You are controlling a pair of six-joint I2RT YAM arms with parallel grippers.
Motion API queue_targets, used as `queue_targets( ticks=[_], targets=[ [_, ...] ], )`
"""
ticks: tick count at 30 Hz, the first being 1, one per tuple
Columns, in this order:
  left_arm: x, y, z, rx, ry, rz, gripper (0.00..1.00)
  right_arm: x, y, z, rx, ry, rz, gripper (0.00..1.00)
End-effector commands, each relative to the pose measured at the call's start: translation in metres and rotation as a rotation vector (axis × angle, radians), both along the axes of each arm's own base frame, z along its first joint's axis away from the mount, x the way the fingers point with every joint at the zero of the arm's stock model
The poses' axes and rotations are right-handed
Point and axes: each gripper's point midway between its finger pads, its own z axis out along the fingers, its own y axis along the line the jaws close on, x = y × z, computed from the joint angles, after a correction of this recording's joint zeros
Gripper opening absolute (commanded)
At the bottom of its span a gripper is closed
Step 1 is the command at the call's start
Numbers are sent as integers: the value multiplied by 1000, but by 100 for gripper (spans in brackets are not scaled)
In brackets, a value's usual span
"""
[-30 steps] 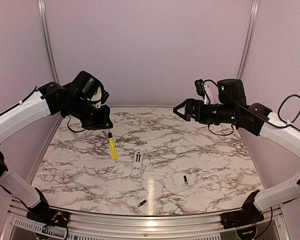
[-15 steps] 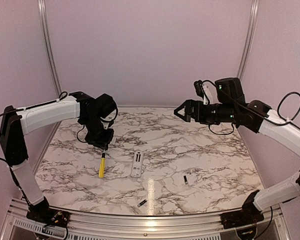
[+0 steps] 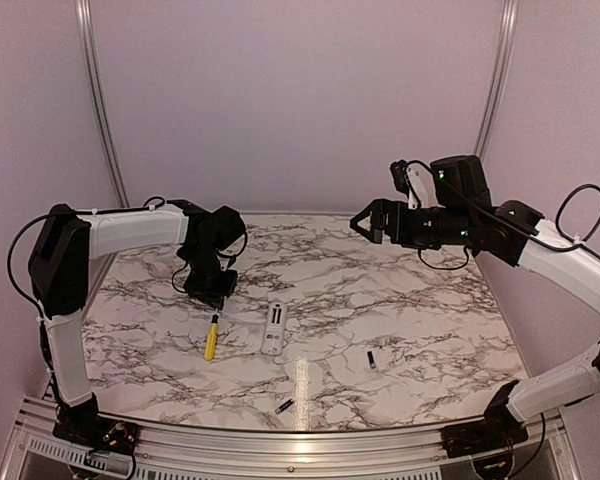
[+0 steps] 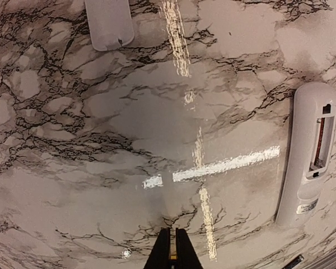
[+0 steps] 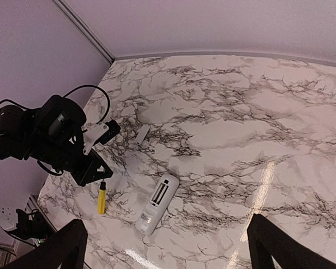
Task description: Unload the batteries from the remote control
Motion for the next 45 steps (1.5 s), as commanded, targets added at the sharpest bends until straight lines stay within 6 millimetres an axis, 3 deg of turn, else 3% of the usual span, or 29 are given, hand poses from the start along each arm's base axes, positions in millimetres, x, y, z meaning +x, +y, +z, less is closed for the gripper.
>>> queue_targets(
  ticks=[1, 9, 12, 16, 24, 26, 33, 38, 45],
  targets=[
    [12, -2, -18, -4, -10, 23, 0, 2, -11, 4, -15, -20, -38, 98],
    [9, 3, -41, 23, 20, 44, 1, 5, -15, 6, -32, -39, -57, 99],
    [10, 4, -44, 23, 22, 55, 10, 6, -15, 5, -34, -37, -61, 98],
    [14, 3, -44, 21, 18, 60, 30, 7, -14, 5, -39, -37, -61, 98],
    [16, 1, -36, 5, -2, 60, 49, 9, -14, 6, -47, -43, -65, 98],
    [18, 0, -28, -7, -18, 59, 56, 10, -14, 7, -49, -46, -63, 98],
    [30, 0, 6, -26, -111, 67, 97, 16, -19, 16, -74, -71, -97, 98],
    [36, 2, 41, -56, -191, 63, 99, 20, -23, 28, -100, -101, -113, 98],
    [50, 19, 113, -49, -410, 63, 99, 25, -36, 49, -122, -147, -182, 98]
  ],
)
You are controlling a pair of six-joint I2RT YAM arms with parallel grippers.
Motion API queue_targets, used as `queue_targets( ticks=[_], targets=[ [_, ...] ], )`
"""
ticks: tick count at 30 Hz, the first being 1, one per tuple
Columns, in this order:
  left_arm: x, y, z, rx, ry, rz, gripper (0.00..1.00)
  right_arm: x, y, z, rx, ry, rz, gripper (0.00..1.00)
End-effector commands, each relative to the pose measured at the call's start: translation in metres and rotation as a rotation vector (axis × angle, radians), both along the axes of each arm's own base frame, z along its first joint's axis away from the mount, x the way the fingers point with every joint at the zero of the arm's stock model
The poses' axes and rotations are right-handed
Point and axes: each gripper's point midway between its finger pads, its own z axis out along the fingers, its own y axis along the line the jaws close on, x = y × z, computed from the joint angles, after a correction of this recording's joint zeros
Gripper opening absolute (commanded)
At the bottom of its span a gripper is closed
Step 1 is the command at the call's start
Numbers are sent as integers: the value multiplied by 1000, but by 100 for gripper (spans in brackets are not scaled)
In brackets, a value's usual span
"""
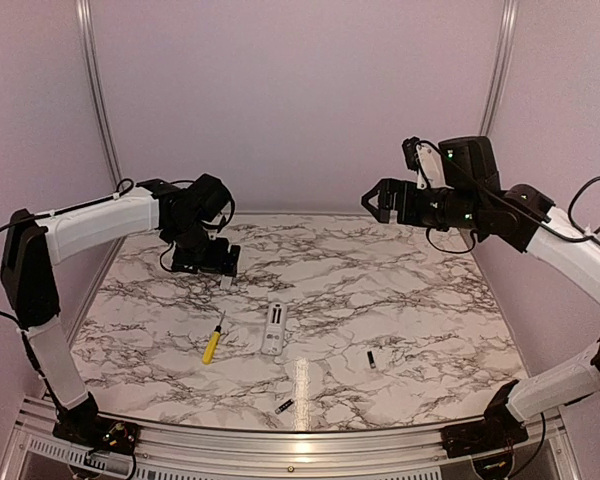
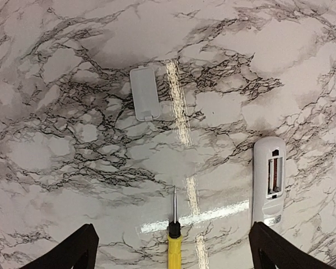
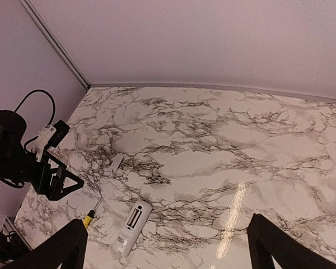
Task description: Unload the batteries from the remote control
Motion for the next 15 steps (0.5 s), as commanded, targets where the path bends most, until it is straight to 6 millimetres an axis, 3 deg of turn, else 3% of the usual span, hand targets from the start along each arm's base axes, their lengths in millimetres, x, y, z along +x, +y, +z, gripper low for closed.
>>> queue_targets(
  ticks=[1, 4, 8, 15],
  targets=[
    [17, 19, 66, 19, -202, 19, 99, 9, -20, 17, -42, -40, -98, 98],
    [20, 35, 100, 31, -304, 47, 99, 10, -28, 33, -48, -86, -127, 98],
    [17, 58, 130, 85, -414, 73, 99, 8, -40, 49, -47, -135, -166, 98],
    [-2, 97, 163, 104, -556, 154, 99, 4, -43, 45, -55, -119, -164, 98]
  ],
)
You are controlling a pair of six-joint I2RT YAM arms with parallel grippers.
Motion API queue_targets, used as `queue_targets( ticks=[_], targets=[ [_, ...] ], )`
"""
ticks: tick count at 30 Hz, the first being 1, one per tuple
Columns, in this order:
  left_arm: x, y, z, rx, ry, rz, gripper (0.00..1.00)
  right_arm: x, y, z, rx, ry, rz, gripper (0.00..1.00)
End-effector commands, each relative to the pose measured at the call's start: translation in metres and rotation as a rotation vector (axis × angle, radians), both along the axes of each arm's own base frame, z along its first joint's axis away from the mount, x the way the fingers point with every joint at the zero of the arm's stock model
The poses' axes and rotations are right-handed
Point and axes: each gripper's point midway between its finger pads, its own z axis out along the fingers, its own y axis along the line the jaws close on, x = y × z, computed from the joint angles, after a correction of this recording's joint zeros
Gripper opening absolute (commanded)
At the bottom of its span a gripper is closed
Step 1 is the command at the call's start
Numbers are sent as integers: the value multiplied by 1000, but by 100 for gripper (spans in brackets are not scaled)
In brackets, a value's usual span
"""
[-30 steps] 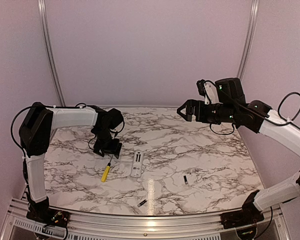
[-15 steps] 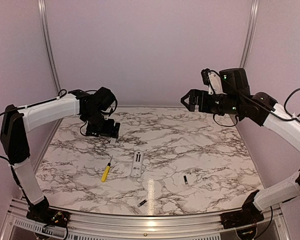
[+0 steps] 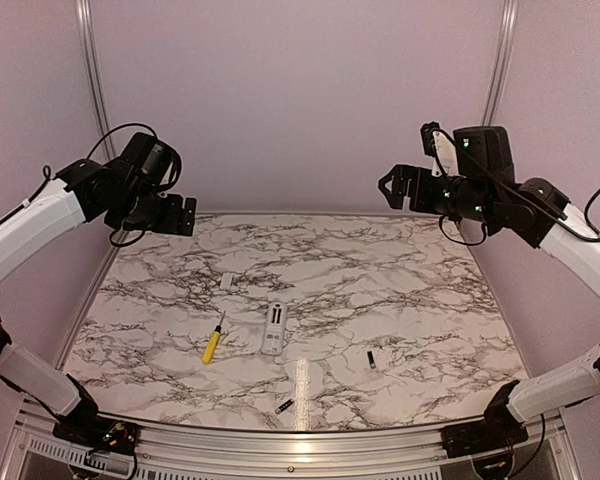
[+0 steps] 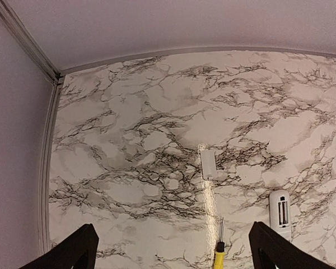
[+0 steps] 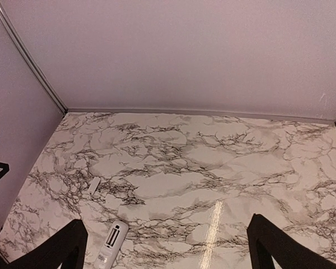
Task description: Unload the batteries from the remote control
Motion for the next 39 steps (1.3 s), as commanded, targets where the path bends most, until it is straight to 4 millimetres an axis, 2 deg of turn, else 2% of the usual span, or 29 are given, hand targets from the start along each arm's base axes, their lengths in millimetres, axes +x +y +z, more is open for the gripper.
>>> queue_targets(
  ticks=[1, 7, 9, 13, 18, 22, 25, 29, 39],
  targets=[
    [-10, 33, 25, 35, -125, 73, 99, -4, -13, 11, 6, -13, -38, 98],
    [-33, 63, 46, 34, -257, 120, 99, -5, -28, -5, 80, 49, -28, 98],
    [-40, 69, 47, 33, -285, 120, 99, 0, -47, -12, 137, 74, -51, 98],
    [-54, 83, 49, 11, -344, 144, 99, -1, -74, -26, 251, 109, -64, 98],
    [-73, 102, 61, -47, -439, 196, 99, -10, -89, -34, 248, 99, -99, 98],
    [-86, 118, 69, -78, -510, 243, 99, -12, -91, -46, 250, 139, -119, 99],
    [-94, 126, 71, -99, -543, 261, 99, -15, -89, -44, 269, 128, -101, 99],
    [-99, 129, 70, -118, -552, 269, 99, -21, -89, -38, 289, 94, -87, 98],
    [-103, 131, 69, -131, -553, 274, 99, -26, -87, -38, 314, 97, -74, 98]
  ],
)
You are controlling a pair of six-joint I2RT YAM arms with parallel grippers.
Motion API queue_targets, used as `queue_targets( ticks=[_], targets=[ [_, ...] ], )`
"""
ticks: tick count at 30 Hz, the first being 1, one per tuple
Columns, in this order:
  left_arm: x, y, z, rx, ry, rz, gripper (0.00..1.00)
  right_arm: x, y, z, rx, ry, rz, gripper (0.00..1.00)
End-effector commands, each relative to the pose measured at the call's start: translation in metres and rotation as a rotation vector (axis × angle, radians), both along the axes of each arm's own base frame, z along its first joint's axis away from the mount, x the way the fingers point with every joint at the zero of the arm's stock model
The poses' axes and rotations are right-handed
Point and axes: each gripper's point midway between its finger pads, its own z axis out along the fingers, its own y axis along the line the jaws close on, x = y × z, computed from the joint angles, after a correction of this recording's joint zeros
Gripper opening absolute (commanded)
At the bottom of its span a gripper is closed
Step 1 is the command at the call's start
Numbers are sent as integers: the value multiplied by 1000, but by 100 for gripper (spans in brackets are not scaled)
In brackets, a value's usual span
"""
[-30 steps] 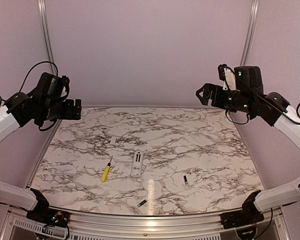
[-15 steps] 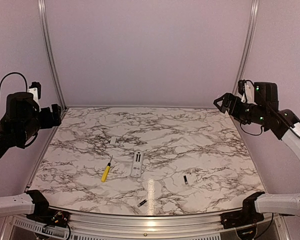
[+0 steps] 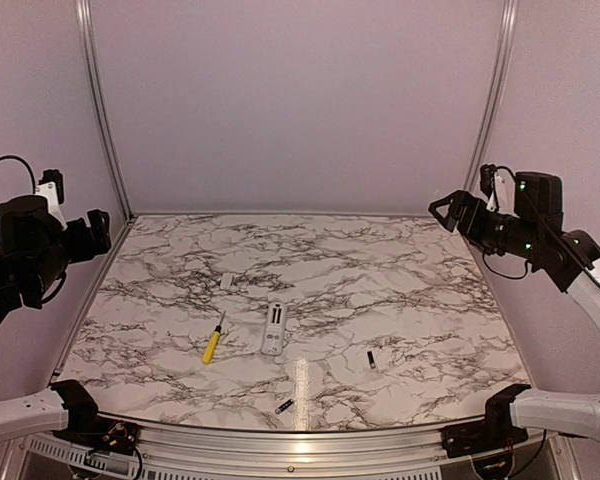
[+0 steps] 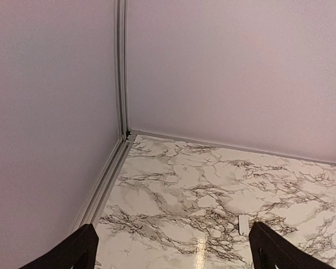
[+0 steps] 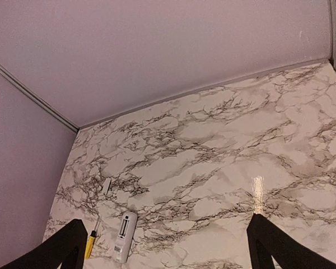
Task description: Unload the batteries from the remote control
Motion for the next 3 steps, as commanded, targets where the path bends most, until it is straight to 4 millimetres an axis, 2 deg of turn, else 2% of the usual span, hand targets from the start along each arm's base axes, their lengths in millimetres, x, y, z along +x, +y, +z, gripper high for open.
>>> queue_targets(
  ticks=[1, 3],
  targets=[
    [-1, 4, 2, -14, -17, 20, 99, -2, 2, 7, 36, -23, 9, 98],
    [-1, 4, 2, -13, -17, 20, 99, -2, 2, 8, 39, -28, 12, 99]
  ],
)
